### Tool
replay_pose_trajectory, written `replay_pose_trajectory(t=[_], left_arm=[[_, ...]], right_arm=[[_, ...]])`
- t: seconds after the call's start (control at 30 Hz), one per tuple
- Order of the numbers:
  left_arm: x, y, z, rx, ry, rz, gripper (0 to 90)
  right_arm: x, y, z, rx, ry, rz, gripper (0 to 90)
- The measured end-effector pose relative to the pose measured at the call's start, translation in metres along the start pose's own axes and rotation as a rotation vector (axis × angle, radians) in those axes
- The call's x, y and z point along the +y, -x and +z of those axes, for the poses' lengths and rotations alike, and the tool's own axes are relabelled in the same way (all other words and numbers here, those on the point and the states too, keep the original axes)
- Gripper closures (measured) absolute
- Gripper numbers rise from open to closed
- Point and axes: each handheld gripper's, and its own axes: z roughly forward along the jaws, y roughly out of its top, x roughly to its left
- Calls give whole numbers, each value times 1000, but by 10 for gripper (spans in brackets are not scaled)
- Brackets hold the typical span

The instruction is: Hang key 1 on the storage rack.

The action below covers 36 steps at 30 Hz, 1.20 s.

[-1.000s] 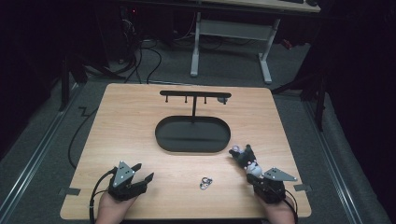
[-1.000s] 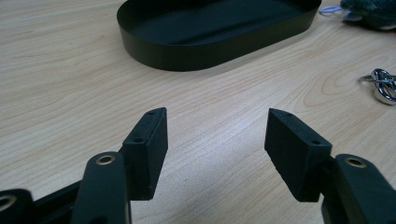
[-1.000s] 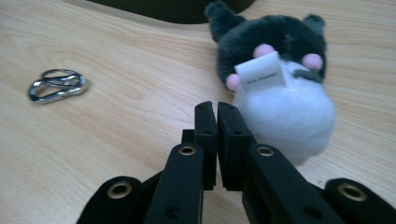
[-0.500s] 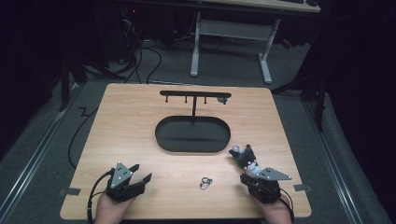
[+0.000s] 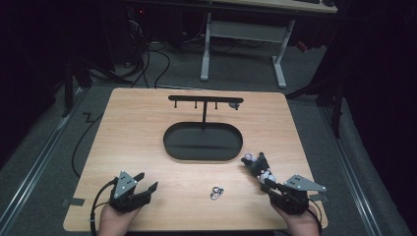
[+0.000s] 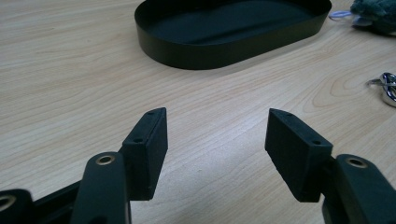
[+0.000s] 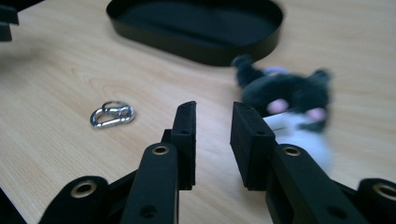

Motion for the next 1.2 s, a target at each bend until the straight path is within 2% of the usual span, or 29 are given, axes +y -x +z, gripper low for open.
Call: replay_pose_trajectory(t=[0.13,0.23,0.3,0.33,0.4,0.43,0.47,0.57,0.63,0.73,0.83,0.9,1.17,1.2], left_arm=[[1,-4,-2,0,11,-7,395],[6,-8,-4,-3,14,-10,391],[13,-10,-4,-28,5,-26,389],[14,-10,-4,-32,1,-23,383],[17,-10,-4,-27,-15,21,382],[16,-10,-5,-23,-20,44,380],[14,-10,-5,-20,-19,47,376],[0,-14,-4,-20,-4,27,364],[-6,-16,-2,-34,-31,27,361],[-8,-15,-6,-35,-30,58,350],[-7,-17,-8,-39,-13,52,347],[-6,-18,-9,-41,-5,49,340],[-6,-15,-9,-62,-3,62,335],[-6,-14,-9,-65,-4,66,332]], right_arm=[[2,9,-15,-52,-42,0,656],[-4,17,-13,-96,-111,5,612],[-9,22,-10,-109,-154,28,576],[-11,24,-9,-119,-174,37,545],[-12,27,-6,-129,-194,52,505],[-13,28,-4,-133,-202,57,469],[-12,30,-2,-134,-220,66,427],[-10,33,3,-133,-261,91,358],[-8,33,6,-139,-298,91,329],[-5,33,10,-146,-328,82,301],[-2,31,13,-147,-369,85,284],[0,30,16,-155,-389,64,270],[10,31,15,-163,-415,92,238],[12,32,15,-157,-432,97,222]])
